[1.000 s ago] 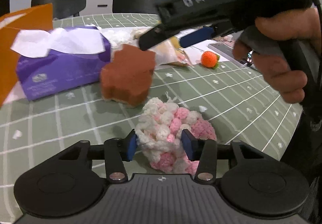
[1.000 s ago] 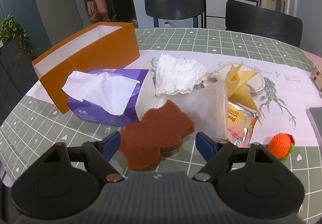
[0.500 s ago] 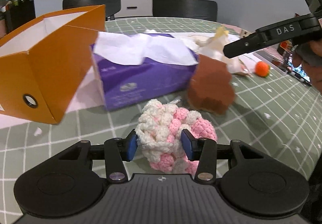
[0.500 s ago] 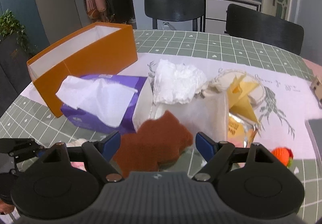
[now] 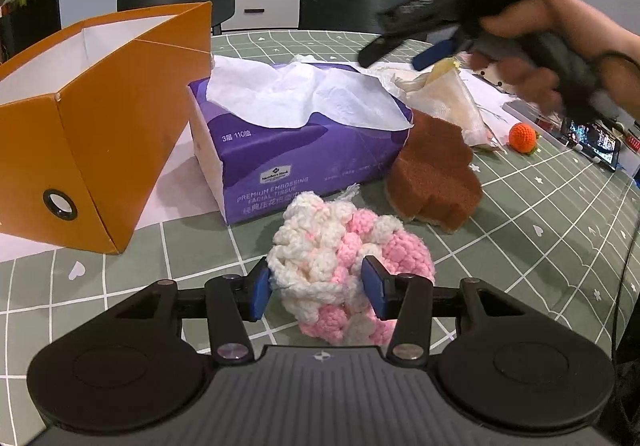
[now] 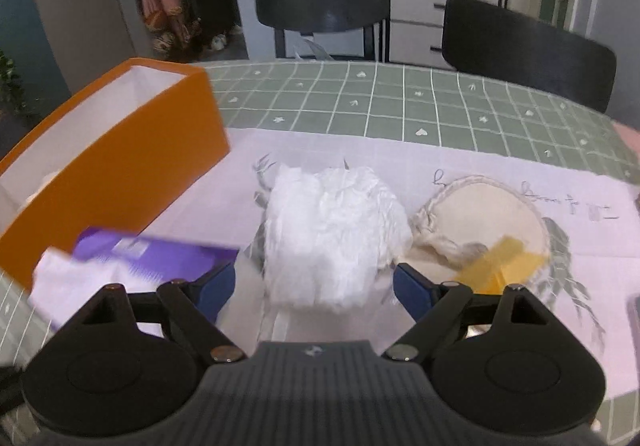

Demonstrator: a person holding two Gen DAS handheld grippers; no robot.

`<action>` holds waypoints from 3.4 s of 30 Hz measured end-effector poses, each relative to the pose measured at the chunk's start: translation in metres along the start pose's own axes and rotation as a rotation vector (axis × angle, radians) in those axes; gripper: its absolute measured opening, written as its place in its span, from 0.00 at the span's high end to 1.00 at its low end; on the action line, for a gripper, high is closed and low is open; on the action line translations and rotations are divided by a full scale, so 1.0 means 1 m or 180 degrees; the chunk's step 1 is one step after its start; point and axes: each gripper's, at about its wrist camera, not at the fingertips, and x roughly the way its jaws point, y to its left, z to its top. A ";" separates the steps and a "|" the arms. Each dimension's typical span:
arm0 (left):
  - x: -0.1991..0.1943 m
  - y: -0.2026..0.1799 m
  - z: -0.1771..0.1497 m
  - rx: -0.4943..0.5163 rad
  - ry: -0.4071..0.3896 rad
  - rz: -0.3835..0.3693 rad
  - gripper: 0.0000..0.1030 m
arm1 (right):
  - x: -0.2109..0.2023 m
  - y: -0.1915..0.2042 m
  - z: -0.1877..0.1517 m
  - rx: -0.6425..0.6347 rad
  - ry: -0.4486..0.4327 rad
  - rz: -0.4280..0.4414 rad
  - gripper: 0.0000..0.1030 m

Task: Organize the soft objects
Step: 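Grasp the crumpled white paper with the right tool, then grasp the pink crochet piece with the left tool while the right tool carries the white paper toward the box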

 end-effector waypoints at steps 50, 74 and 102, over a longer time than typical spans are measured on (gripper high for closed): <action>-0.012 0.006 -0.007 -0.0169 -0.0029 -0.0040 0.47 | -0.074 0.011 -0.044 -0.0466 0.0124 -0.0002 0.79; -0.071 0.018 -0.018 -0.0169 -0.0282 -0.0046 0.74 | -0.114 0.096 -0.114 -0.0917 0.0231 0.0407 0.79; -0.153 0.040 0.039 0.0337 -0.0824 0.0325 0.85 | -0.134 0.161 -0.081 -0.1152 -0.0087 0.0720 0.78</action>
